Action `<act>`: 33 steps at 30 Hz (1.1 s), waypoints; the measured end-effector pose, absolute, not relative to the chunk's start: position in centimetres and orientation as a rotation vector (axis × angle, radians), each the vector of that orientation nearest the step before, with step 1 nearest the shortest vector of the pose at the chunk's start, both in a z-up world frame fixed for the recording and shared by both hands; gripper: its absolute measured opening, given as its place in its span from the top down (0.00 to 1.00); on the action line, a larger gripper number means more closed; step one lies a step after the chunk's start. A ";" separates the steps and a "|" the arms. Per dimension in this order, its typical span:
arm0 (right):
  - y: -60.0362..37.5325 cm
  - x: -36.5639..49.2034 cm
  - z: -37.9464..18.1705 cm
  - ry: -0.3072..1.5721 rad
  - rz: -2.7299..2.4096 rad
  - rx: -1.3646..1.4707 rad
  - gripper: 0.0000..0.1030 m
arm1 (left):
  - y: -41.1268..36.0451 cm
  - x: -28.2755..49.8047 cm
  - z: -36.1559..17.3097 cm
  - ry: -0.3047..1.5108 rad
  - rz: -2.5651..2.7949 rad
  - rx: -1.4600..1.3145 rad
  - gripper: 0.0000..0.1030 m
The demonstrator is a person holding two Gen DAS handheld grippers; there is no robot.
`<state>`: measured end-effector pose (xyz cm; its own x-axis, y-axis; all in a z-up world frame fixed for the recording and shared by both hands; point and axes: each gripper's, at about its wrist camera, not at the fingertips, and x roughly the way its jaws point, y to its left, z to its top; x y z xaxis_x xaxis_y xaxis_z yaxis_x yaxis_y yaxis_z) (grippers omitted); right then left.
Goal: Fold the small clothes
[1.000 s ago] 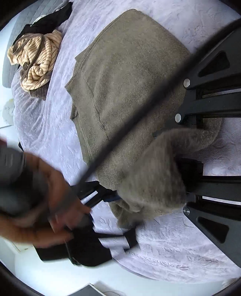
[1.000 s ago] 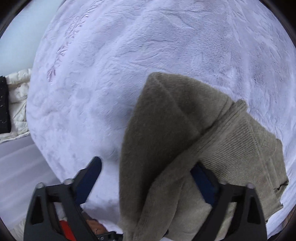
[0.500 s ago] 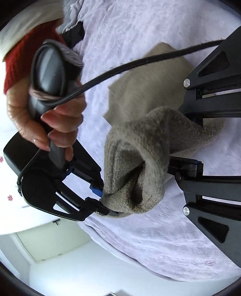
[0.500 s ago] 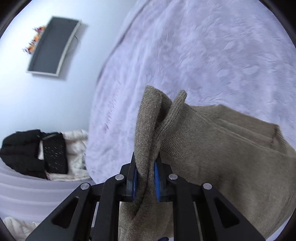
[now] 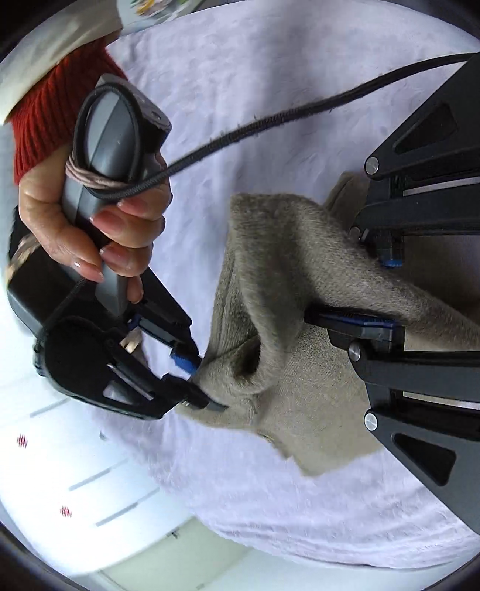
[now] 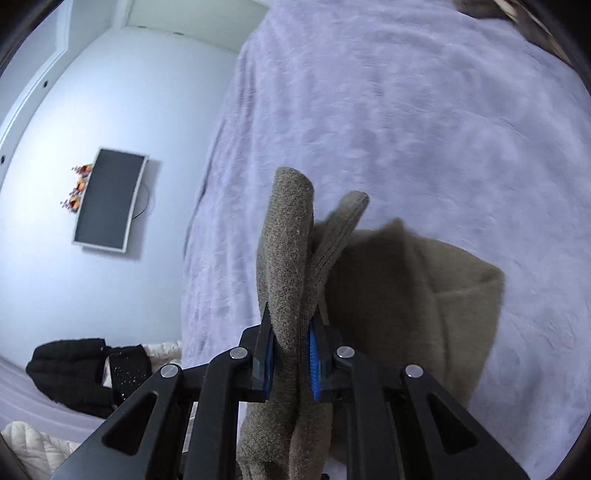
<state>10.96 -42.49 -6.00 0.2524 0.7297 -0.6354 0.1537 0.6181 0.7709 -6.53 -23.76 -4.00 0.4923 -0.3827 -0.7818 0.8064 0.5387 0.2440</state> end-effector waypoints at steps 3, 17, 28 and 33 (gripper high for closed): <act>-44.1 9.2 -11.3 1.343 0.370 0.914 0.84 | -24.6 -7.6 -6.4 0.774 -0.819 0.724 0.81; -45.9 7.3 -11.5 1.344 0.266 0.918 0.64 | -22.1 -8.5 -6.2 0.829 -0.788 0.672 0.31; -45.3 -0.8 -5.4 1.264 0.281 0.917 0.63 | -16.7 -5.9 -1.4 0.967 -0.699 0.452 0.31; -43.0 -3.0 -5.9 1.305 0.315 0.853 0.52 | -12.1 -1.1 -2.6 1.201 -0.586 0.133 0.31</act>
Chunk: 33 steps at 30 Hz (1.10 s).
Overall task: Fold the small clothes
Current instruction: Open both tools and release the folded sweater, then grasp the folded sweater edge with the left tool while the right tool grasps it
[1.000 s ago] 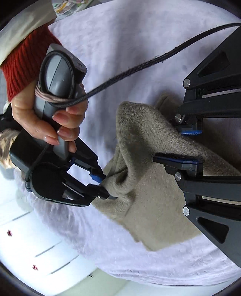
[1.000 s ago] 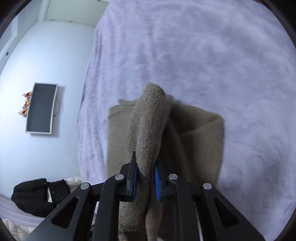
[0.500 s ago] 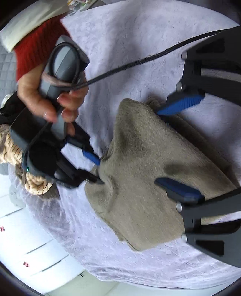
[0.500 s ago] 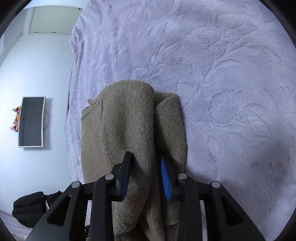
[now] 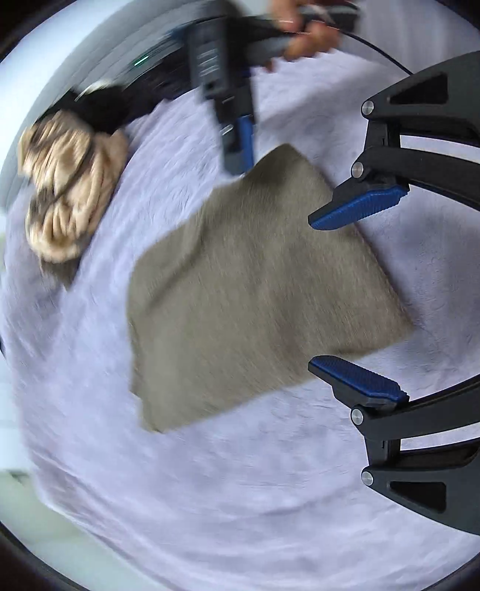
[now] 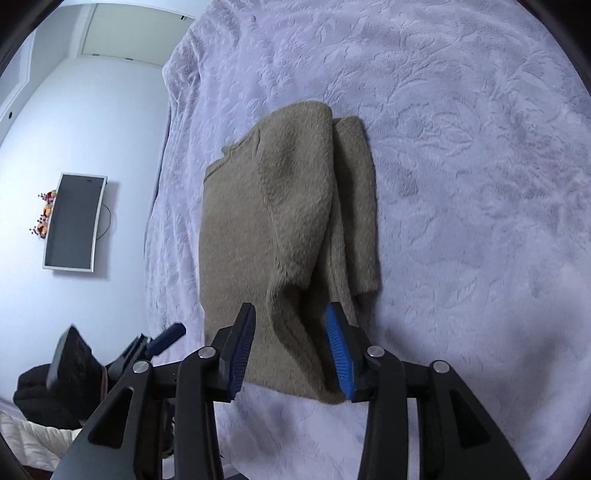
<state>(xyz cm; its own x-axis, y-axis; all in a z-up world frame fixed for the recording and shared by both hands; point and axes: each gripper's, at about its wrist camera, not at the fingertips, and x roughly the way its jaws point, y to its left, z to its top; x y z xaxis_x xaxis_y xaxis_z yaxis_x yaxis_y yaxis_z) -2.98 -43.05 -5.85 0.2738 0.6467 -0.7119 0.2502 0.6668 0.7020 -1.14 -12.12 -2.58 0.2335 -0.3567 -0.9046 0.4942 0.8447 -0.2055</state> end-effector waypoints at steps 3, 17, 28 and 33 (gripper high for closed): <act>-41.4 -3.0 -6.9 1.336 0.326 0.812 0.52 | -10.4 0.6 -5.7 1.371 -0.598 -0.023 0.31; -40.5 -5.3 -9.3 1.474 0.284 0.744 0.94 | -9.0 0.4 -9.5 1.456 -0.687 -0.069 0.72; -41.3 -7.0 -9.8 1.447 0.255 0.808 0.89 | -8.1 -0.7 -8.9 1.440 -0.549 -0.054 0.39; -43.1 -6.1 -6.9 1.323 0.256 0.881 0.42 | -6.9 -0.2 -7.1 1.413 -0.501 -0.070 0.39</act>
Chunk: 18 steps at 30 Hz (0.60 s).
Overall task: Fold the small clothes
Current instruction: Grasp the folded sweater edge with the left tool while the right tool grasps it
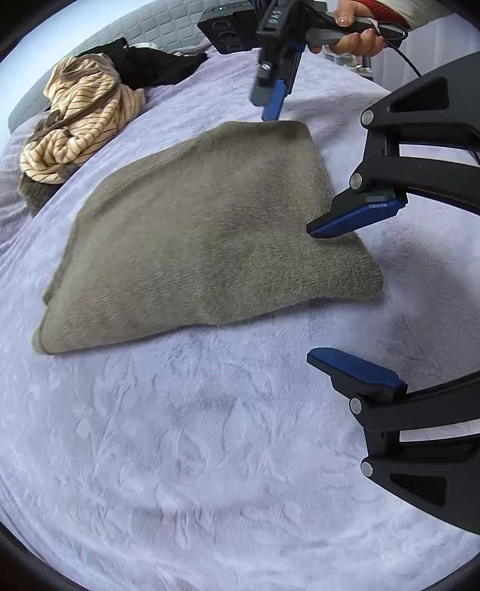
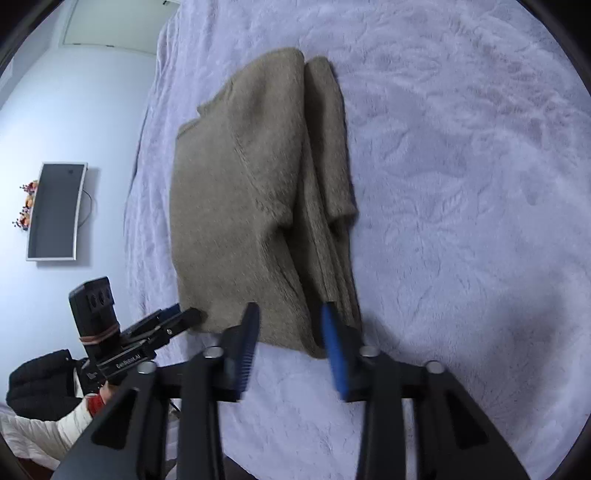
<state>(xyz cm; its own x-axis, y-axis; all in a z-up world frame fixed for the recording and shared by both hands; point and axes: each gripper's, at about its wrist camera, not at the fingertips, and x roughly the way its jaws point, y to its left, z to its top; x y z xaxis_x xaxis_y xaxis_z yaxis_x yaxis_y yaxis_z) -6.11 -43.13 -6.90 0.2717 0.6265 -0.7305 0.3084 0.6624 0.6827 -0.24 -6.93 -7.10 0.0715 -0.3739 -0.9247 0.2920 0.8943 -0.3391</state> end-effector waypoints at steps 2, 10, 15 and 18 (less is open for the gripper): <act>-44.2 -4.8 -6.5 1.272 0.241 0.907 0.42 | -6.7 0.3 -6.3 1.387 -0.471 -0.056 0.34; -45.5 1.2 -10.7 1.295 0.156 1.015 0.70 | -8.6 2.4 -3.4 1.222 -0.374 0.004 0.12; -44.3 1.9 -8.6 1.317 0.154 0.789 0.88 | -8.8 3.9 -3.5 1.222 -0.340 -0.059 0.12; -44.8 2.5 -10.2 1.408 0.059 0.627 0.94 | -9.1 4.3 -4.8 1.261 -0.317 -0.042 0.12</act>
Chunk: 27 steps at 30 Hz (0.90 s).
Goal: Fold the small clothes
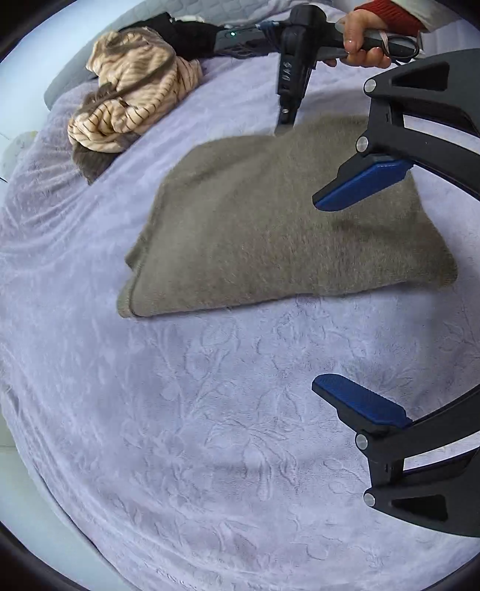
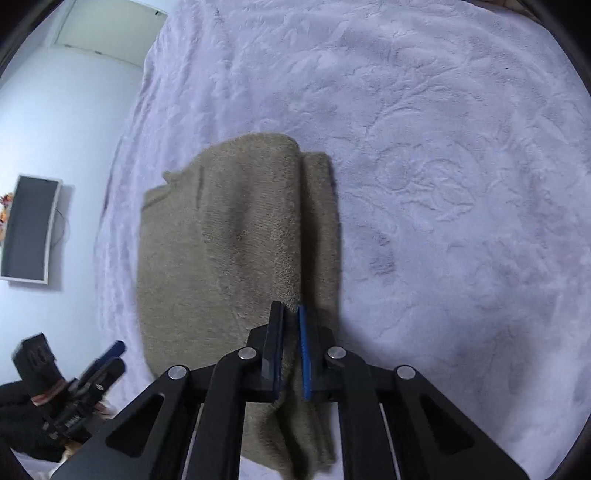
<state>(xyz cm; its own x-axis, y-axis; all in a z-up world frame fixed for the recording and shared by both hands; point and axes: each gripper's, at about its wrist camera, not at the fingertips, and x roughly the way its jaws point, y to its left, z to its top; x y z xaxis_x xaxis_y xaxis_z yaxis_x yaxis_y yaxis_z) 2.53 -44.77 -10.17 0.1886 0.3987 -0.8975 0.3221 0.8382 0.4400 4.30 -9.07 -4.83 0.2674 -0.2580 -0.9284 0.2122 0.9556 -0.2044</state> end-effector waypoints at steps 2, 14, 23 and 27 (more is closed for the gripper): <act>-45.6 1.4 -12.1 1.475 0.010 0.594 0.97 | -9.5 4.0 -5.5 1.274 -0.289 0.027 0.12; -41.0 0.2 -4.5 1.258 0.314 0.828 0.94 | -10.7 3.7 -5.8 1.305 -0.302 0.083 0.12; -41.3 -1.0 -10.2 1.357 0.164 0.844 0.95 | -11.5 3.5 -7.0 1.369 -0.326 0.102 0.12; -40.7 -1.6 -9.6 1.374 0.163 0.793 0.95 | -11.8 3.4 -7.3 1.383 -0.324 0.106 0.12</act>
